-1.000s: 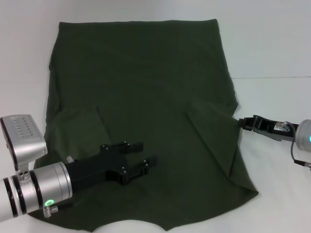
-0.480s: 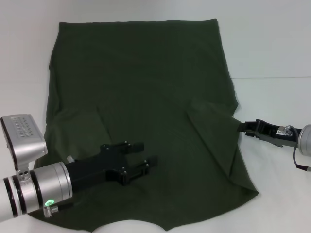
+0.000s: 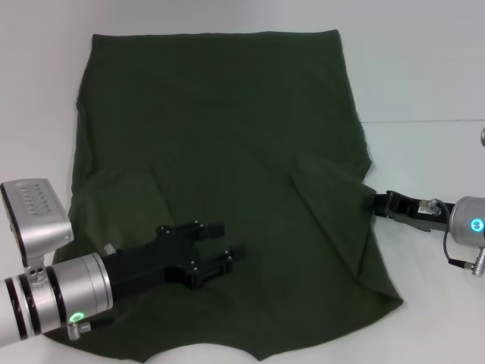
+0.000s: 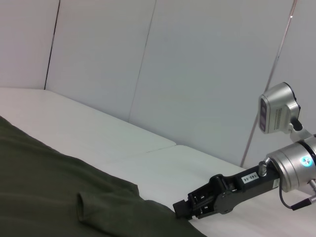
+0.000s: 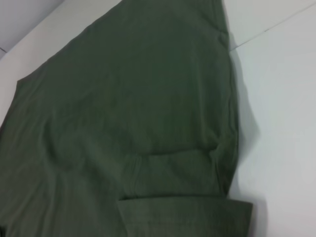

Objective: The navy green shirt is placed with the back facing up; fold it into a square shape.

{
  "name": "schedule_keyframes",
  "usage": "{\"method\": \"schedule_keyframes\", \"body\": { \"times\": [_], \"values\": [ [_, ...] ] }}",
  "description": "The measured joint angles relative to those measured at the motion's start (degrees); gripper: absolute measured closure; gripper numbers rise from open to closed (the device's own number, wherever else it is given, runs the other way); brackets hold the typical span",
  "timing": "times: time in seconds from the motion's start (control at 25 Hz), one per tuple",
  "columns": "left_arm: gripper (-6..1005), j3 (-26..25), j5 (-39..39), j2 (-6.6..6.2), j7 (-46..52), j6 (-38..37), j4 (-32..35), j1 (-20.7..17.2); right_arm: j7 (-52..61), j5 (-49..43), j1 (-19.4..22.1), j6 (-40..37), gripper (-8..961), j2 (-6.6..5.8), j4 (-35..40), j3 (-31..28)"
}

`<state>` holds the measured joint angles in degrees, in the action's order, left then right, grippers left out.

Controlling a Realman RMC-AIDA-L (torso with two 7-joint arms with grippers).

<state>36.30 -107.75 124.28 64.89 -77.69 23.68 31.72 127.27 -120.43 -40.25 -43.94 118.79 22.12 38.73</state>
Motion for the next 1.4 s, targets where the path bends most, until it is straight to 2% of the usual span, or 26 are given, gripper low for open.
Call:
{"method": "schedule_keyframes", "body": {
  "times": [0.6, 1.0, 1.4],
  "values": [
    [438, 0.00, 0.00, 0.00, 0.07, 0.04, -0.13, -0.09, -0.08, 0.35, -0.59, 1.10, 648, 0.59, -0.10, 0.02],
    [439, 0.00, 0.00, 0.00, 0.07, 0.25, -0.13, -0.09, -0.21, 0.38, -0.62, 1.24, 930, 0.65, -0.06, 0.21],
    [439, -0.09, 0.00, 0.00, 0.07, 0.36, -0.13, -0.09, -5.20, 4.09, -0.68, -0.83, 937, 0.66, 0.13, 0.33]
  ]
}}
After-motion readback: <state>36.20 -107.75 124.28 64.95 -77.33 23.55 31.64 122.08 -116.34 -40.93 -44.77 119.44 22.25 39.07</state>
